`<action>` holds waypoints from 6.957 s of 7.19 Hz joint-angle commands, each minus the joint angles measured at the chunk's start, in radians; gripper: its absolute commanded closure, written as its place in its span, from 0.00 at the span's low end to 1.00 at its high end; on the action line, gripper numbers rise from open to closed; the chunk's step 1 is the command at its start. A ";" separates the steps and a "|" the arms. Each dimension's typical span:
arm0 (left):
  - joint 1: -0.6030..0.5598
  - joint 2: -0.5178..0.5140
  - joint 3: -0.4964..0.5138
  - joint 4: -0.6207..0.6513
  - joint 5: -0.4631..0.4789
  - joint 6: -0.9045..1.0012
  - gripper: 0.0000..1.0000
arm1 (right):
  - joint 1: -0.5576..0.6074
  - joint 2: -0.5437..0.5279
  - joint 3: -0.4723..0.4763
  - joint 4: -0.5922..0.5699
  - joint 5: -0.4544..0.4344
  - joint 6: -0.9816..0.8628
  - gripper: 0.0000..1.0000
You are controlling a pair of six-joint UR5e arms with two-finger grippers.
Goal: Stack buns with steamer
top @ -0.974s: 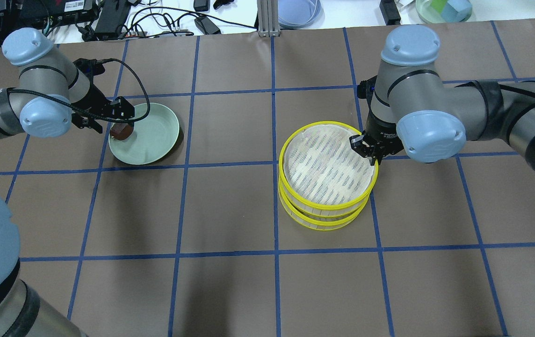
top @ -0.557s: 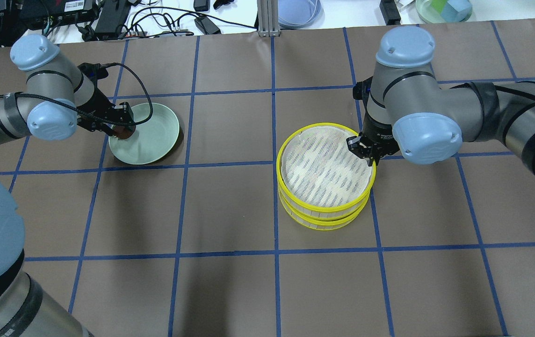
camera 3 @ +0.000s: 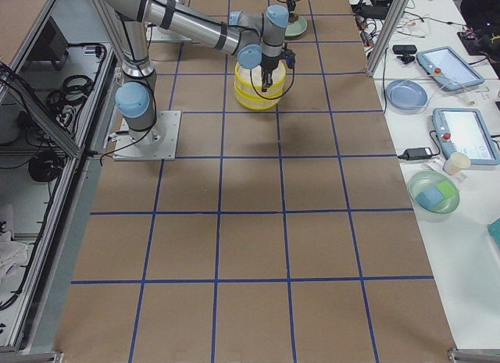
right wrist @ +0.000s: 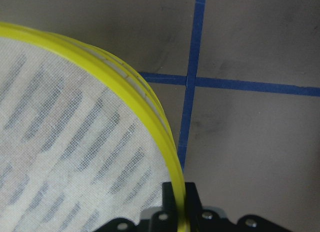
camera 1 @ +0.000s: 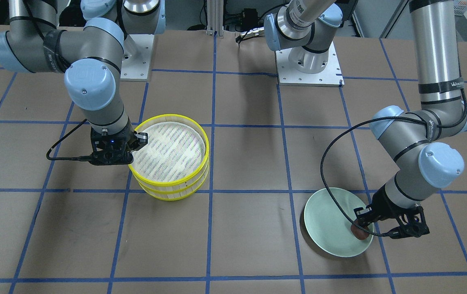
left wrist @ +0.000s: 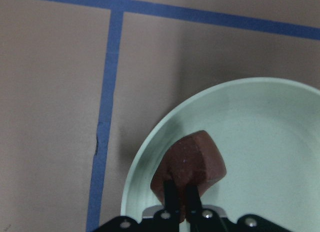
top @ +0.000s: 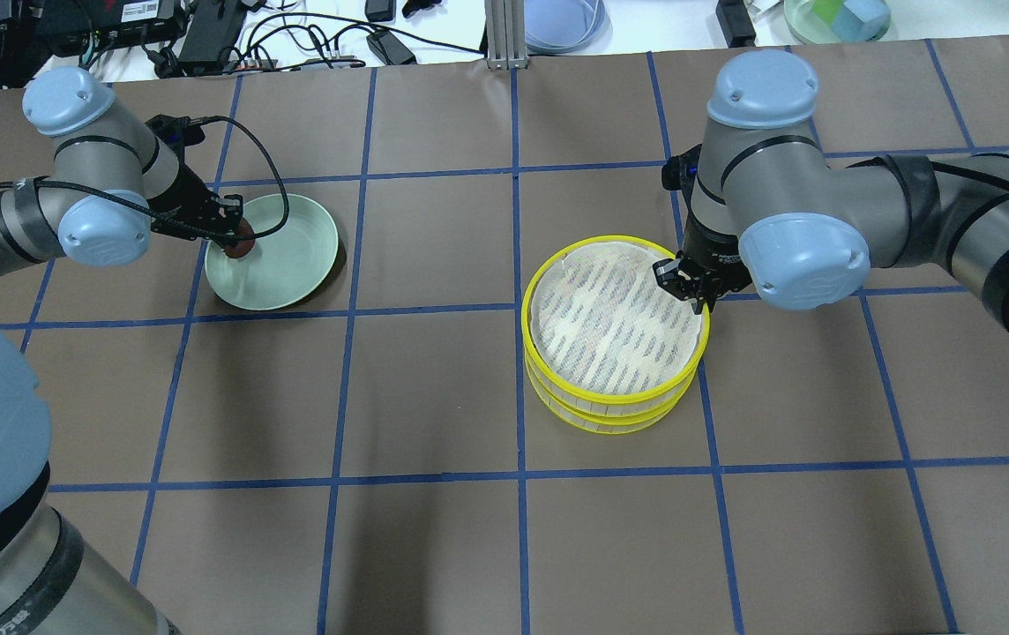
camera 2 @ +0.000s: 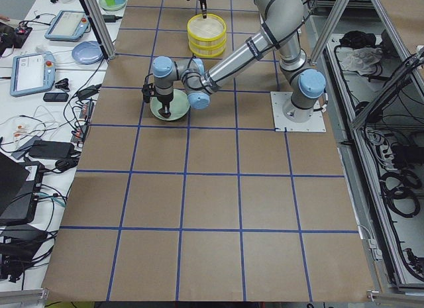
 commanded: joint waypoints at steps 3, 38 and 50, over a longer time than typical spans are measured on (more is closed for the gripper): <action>-0.044 0.099 0.031 -0.054 0.035 -0.018 0.99 | 0.000 0.002 0.017 -0.002 0.003 -0.001 1.00; -0.287 0.498 0.252 -0.749 0.139 -0.243 0.00 | -0.003 -0.178 -0.401 0.368 0.026 0.049 0.00; -0.279 0.534 0.201 -0.745 0.094 -0.242 0.00 | -0.003 -0.178 -0.401 0.367 0.026 0.046 0.00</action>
